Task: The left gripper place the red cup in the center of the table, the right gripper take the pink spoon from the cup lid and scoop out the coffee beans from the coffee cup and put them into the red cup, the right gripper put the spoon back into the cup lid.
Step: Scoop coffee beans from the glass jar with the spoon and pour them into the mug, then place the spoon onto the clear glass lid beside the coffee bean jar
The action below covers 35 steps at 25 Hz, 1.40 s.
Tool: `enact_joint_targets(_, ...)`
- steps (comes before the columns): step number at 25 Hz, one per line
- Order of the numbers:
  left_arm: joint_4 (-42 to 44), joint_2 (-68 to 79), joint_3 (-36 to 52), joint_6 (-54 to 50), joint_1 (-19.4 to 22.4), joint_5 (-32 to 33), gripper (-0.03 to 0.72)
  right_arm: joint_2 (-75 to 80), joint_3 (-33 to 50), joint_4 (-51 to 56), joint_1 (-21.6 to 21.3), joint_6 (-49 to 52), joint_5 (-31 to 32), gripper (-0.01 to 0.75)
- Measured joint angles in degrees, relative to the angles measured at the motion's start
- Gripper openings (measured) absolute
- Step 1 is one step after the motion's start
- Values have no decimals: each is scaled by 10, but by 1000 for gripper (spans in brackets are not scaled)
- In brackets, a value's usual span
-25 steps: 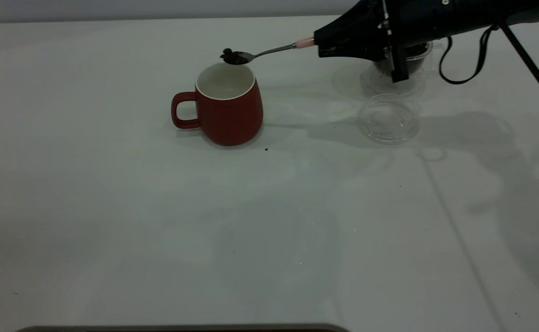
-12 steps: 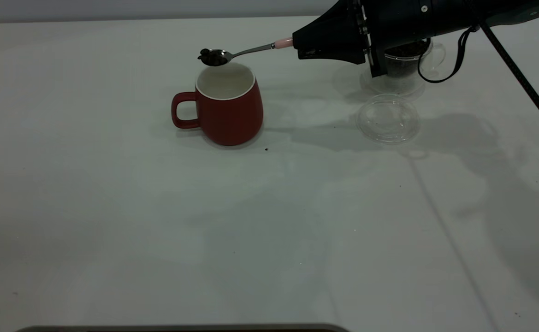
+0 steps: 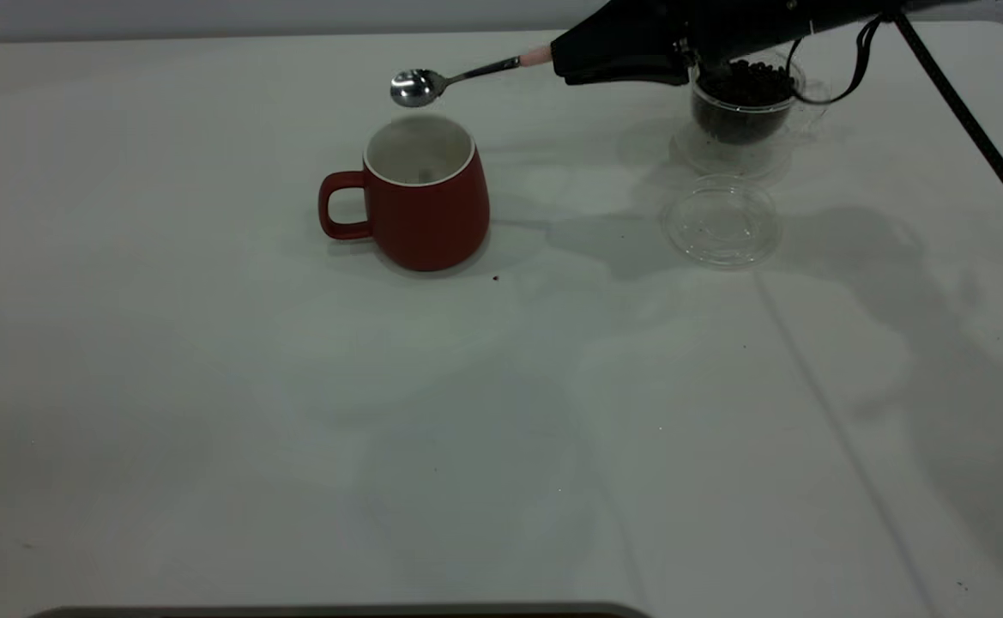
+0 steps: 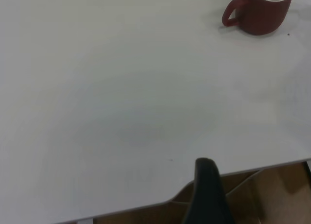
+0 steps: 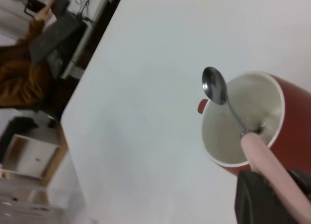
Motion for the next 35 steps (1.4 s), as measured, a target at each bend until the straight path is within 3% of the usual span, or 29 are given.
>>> enact_joint_targets(8,0,0,0,-1,0,0,587,-53,0,-112,-19,16,22,101)
enact_joint_targets(13,0,0,0,-1,0,0,587,-90,0,-208,-111,63,86,101)
enact_joint_targets(18,0,0,0,-1,0,0,587,-87,28,-240,-207,79,86,101)
enact_joint_targets(22,0,0,0,-1,0,0,587,-52,40,-246,-250,81,87,101)
enact_joint_targets(35,0,0,0,-1,0,0,587,46,40,-215,-256,82,53,101)
